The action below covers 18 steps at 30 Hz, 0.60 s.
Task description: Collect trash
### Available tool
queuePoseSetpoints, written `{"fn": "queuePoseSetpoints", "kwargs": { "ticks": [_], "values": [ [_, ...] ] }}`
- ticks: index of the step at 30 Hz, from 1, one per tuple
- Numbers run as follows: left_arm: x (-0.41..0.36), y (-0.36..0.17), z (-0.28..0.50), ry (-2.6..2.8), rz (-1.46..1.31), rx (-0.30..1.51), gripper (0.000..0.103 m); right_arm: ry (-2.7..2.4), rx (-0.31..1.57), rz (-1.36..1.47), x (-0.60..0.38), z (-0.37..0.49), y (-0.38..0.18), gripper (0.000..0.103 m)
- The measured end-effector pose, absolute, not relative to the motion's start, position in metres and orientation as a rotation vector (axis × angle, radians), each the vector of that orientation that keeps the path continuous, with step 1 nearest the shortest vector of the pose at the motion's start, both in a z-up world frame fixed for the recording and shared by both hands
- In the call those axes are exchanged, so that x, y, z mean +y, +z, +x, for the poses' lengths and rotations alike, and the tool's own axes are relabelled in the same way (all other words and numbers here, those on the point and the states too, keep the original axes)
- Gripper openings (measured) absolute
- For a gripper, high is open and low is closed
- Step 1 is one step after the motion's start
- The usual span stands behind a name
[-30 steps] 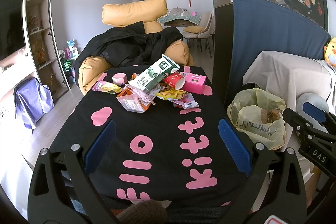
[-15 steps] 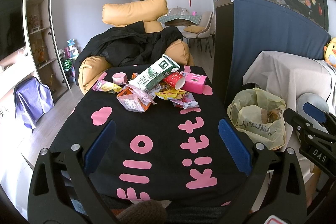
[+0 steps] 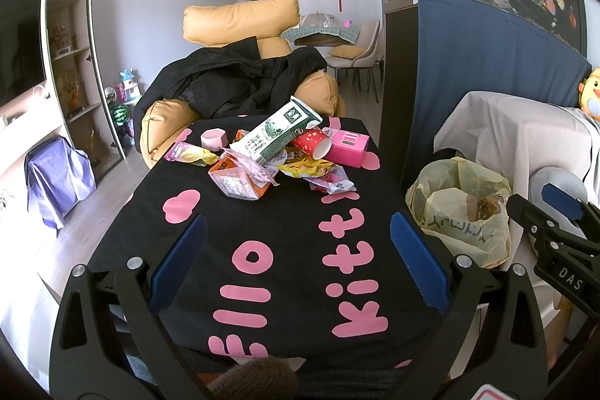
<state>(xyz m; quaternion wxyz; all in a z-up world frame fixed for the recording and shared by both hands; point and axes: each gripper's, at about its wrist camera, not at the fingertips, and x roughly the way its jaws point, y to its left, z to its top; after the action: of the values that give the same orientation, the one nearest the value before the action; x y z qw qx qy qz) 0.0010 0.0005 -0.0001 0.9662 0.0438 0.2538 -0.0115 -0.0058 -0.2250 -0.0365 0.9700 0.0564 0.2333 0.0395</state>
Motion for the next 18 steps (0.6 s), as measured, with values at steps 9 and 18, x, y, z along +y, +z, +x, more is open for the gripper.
{"fn": "queuePoseSetpoints", "kwargs": {
  "ticks": [9, 18],
  "values": [
    [0.002, -0.009, 0.002, -0.02, 0.063, 0.539, 0.094, 0.065, 0.465, 0.097, -0.227, -0.003, -0.039, 0.074],
    [0.052, -0.01, 0.044, -0.046, -0.013, 0.565, 0.094, 0.055, 0.453, 0.048, -0.218, 0.03, -0.037, 0.074]
  ]
}}
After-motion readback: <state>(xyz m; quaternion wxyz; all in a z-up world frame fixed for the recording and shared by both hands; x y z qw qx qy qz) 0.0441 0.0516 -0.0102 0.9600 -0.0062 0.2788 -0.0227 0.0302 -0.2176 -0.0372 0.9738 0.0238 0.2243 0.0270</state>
